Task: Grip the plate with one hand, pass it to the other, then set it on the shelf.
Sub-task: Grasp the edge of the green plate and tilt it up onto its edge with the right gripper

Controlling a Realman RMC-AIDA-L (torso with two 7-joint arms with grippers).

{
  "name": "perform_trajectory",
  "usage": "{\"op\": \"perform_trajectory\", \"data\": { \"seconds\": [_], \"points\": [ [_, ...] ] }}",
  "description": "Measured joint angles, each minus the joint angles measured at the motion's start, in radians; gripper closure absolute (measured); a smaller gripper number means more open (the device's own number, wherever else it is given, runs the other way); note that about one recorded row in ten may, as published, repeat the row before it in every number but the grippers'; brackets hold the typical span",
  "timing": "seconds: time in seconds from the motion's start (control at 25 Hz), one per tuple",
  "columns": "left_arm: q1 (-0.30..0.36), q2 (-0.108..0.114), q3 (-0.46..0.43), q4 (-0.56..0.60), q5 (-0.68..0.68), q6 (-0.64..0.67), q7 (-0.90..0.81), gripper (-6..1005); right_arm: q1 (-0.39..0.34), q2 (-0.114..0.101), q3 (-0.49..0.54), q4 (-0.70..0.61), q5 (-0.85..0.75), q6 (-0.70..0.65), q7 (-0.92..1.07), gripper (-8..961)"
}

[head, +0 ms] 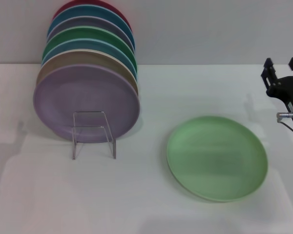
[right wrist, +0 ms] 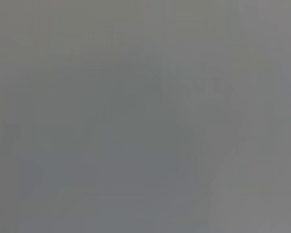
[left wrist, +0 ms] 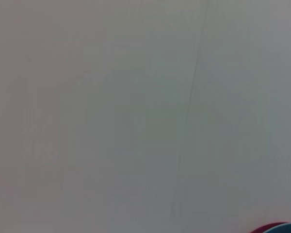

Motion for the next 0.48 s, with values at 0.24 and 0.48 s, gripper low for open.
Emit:
{"op": "perform_trajectory", "data": {
  "seconds": [0.24,0.48],
  "points": [
    [-0.002,-0.001,-0.001,0.0,0.0,0.001,0.001,216,-0.069,-0.052,0.215,0.209,-0.086,0.407,-0.051,367],
    [-0.007,-0.002,-0.001,-0.002,0.0,-0.002,0.002,216,-0.2,0.04,0.715,0.471,-0.242,1.076,-0.258,367]
  ]
}}
